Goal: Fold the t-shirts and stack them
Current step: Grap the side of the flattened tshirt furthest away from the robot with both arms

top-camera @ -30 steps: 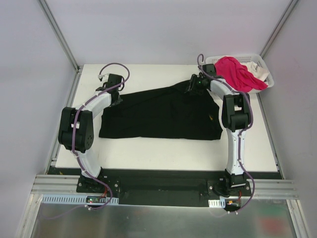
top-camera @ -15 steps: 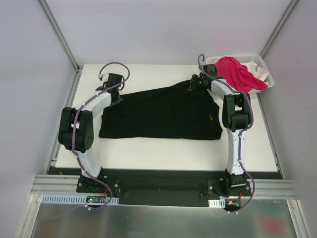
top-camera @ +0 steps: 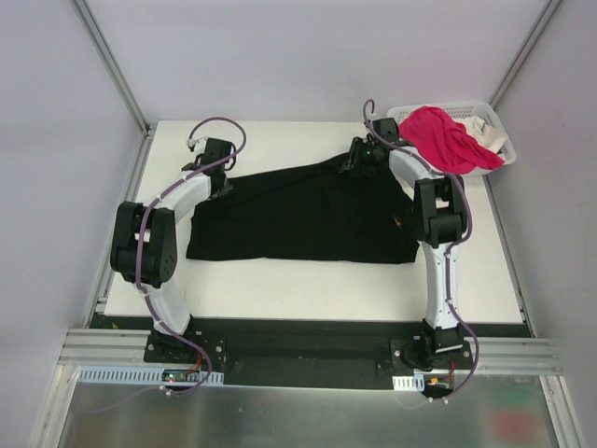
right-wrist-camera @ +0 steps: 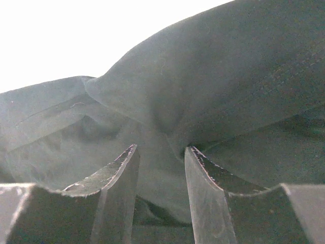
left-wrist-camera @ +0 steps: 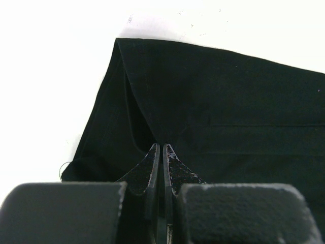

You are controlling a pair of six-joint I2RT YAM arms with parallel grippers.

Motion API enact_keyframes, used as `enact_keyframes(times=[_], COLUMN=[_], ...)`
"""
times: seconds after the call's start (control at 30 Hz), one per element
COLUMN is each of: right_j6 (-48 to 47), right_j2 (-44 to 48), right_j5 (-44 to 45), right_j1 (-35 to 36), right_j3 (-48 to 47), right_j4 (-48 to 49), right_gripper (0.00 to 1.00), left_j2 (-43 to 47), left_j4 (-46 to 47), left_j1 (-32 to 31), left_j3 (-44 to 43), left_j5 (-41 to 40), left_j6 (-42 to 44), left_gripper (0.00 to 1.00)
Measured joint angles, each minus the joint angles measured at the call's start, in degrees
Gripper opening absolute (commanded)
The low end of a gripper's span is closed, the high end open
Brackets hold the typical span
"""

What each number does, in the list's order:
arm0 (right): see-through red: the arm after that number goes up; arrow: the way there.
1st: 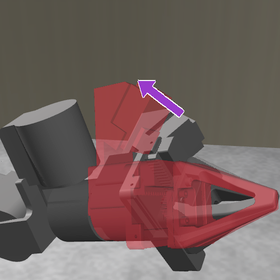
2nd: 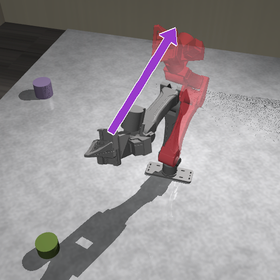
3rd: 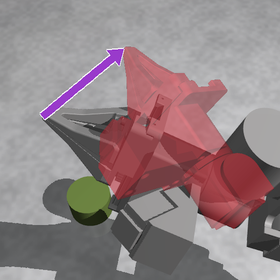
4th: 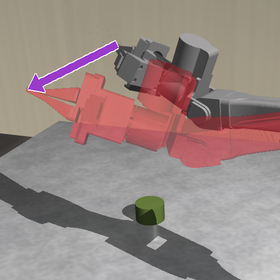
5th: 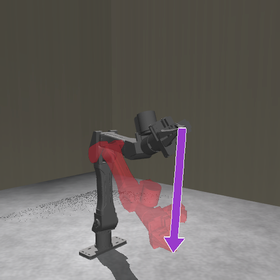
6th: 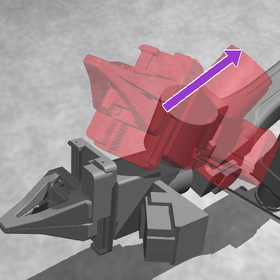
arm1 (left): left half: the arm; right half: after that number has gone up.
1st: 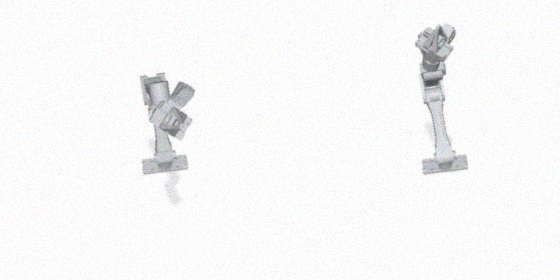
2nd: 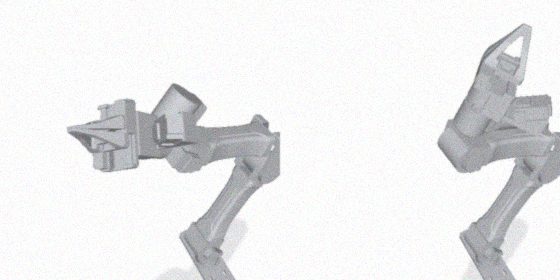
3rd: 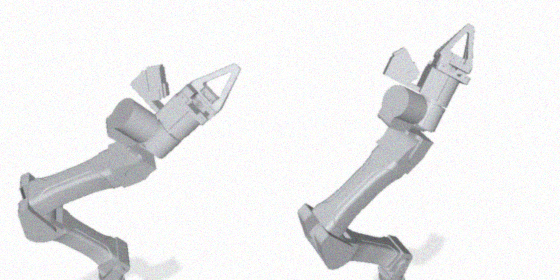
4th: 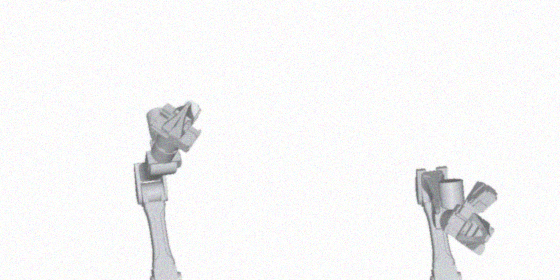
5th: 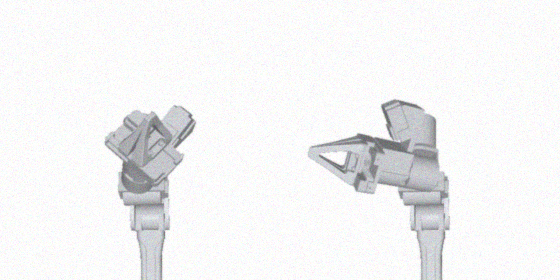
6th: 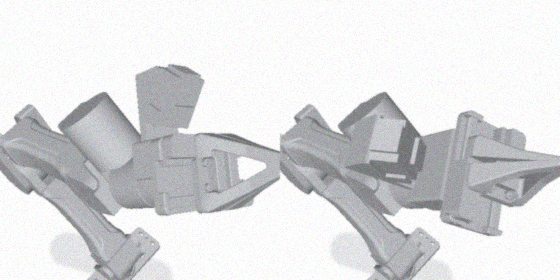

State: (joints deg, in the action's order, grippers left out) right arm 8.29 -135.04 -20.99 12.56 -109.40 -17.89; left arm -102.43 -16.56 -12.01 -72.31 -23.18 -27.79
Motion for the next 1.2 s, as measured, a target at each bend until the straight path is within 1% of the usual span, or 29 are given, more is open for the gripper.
enact_keyframes(times=[0.3, 0.33, 0.4, 0.43, 0.5, 0.53, 0.63, 1.1, 1.2], right_j6=[0.2, 0.2, 0.24, 0.22, 0.2, 0.31, 0.52, 0.28, -0.28], right_j2=[-0.85, -0.85, -0.85, -0.85, -0.85, -0.85, -0.85, -0.72, 0.46], right_j5=[0.17, 0.2, 0.24, 0.33, 0.61, 0.68, 0.94, 1.97, 2.75], right_j1=[0.07, 0.07, 0.07, 0.07, 0.07, 0.07, 0.07, 0.0, -0.04], right_j3=[0.02, 0.02, 0.02, 0.02, 0.04, 0.04, 0.11, 0.57, 0.72], right_j4=[0.04, 0.04, 0.07, 0.04, 0.07, 0.04, 0.04, -0.24, -0.98], right_gripper=[0.43, 0.41, 0.34, 0.26, 0.17, 0.09, 0.01, 0.01, 0.01], left_j2=[-0.31, -0.31, -0.31, -0.31, -0.31, -0.31, -0.31, -0.31, -0.31], left_j4=[0.0, 0.0, 0.0, -0.02, 0.02, 0.0, 0.0, 0.0, 0.0], left_j1=[0.0, 0.0, 0.0, 0.0, 0.0, 0.0, 0.0, 0.0, 0.0], left_j3=[-0.02, -0.02, -0.04, -0.04, -0.04, -0.04, -0.04, -0.04, -0.04], left_j5=[-0.31, -0.44, -0.76, -0.96, -1.16, -1.18, -1.29, -1.42, -1.42], left_j6=[0.17, 0.2, 0.26, 0.26, 0.26, 0.26, 0.26, 0.26, 0.26], left_gripper=[0.0, 0.0, 0.0, 0.0, 0.0, 0.0, 0.0, 0.0, 0.0])
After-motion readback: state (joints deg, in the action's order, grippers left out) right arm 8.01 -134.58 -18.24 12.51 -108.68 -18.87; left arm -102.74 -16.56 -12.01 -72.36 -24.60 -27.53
